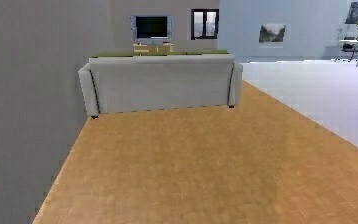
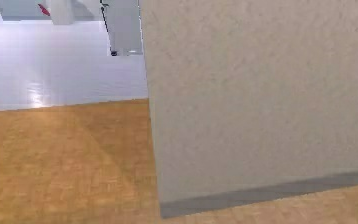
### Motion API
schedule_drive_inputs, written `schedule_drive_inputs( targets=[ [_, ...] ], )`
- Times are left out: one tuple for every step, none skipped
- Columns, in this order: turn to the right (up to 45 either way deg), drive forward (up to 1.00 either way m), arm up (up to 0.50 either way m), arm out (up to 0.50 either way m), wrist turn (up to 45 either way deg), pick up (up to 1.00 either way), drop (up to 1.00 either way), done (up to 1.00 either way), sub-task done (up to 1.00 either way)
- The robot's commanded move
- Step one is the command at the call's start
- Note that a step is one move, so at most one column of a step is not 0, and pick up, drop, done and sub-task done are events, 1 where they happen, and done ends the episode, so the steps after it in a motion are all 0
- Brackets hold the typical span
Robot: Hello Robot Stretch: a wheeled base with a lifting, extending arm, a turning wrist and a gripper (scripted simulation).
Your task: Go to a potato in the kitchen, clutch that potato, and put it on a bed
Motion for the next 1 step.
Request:
schedule_drive_inputs(
  targets=[
    [36.0, 0.00, 0.00, 0.00, 0.0, 0.00, 0.00, 0.00, 0.00]
  ],
)
